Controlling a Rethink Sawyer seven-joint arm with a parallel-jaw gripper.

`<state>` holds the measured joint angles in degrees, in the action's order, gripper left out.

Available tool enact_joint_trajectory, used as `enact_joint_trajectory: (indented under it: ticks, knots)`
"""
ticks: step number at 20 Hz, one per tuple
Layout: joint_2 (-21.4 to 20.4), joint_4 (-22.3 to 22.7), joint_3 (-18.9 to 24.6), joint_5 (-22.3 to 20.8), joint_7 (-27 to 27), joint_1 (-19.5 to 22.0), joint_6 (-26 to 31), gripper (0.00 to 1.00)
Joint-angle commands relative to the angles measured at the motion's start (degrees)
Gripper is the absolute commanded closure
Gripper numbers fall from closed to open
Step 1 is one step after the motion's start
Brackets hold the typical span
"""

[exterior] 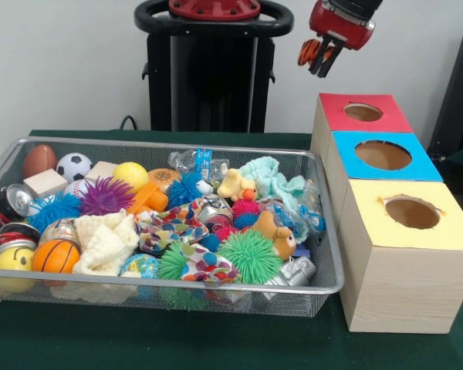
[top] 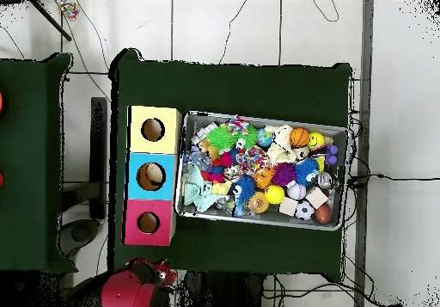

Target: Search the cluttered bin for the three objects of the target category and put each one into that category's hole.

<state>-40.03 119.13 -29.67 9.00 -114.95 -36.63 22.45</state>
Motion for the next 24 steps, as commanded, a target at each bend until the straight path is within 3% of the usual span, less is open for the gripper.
enact_joint_trajectory:
  ticks: [1,8,13,18,24]
  knots:
    - [-0.2,-1.4,7.9,5.5,-12.3,4.3,1.0,1.00]
    - [1.7,-3.5,10.3,4.2,-7.1,12.6,-1.9,1.00]
    - [3.5,-6.2,10.2,1.8,-6.1,14.7,-2.3,1.00]
    - [5.3,-9.3,9.9,0.1,-5.6,12.4,-1.0,1.00]
    - [5.2,-12.0,11.2,3.1,-10.0,5.5,2.6,1.00]
